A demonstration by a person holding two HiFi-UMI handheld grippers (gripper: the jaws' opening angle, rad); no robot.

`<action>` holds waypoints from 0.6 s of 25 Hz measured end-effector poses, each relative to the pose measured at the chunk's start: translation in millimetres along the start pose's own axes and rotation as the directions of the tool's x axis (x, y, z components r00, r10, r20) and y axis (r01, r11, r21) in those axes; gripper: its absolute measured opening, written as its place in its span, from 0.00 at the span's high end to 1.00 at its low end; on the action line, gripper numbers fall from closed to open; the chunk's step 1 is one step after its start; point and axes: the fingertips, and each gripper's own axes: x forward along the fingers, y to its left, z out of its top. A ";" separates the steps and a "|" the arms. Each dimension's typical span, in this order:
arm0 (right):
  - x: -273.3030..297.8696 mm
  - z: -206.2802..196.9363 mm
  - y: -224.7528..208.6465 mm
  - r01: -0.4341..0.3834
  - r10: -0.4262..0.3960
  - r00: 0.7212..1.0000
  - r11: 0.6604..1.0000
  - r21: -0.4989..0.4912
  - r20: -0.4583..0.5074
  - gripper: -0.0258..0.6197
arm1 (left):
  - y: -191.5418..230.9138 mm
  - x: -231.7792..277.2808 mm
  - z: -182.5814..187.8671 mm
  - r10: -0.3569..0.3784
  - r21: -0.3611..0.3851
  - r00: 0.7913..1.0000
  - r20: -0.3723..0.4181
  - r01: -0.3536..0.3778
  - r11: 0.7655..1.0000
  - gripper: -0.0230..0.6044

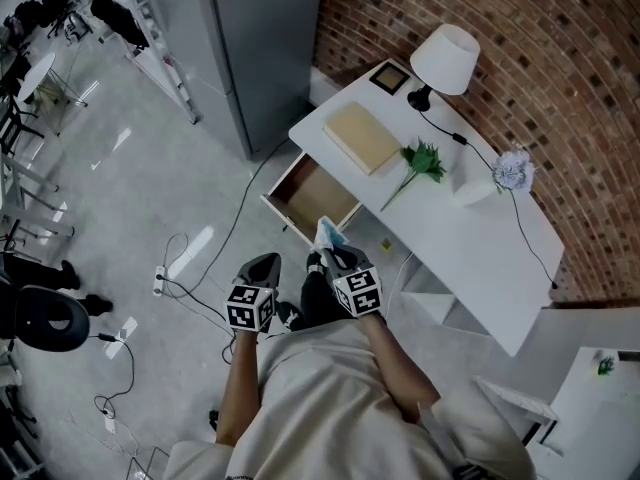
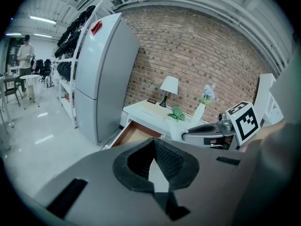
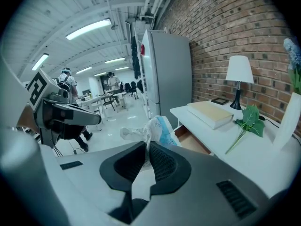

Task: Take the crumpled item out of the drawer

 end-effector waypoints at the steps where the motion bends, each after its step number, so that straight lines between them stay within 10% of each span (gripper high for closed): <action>1: 0.3 -0.1 0.0 -0.001 0.001 1.000 1.000 -0.002 0.001 0.87 | 0.4 0.0 0.0 0.003 0.000 1.000 0.000 -0.003 1.000 0.94; 15: 1.8 -0.7 3.4 -0.007 0.007 1.000 1.000 0.004 -0.005 0.87 | 1.3 -4.9 -1.9 0.007 0.009 1.000 -0.009 -0.006 1.000 0.94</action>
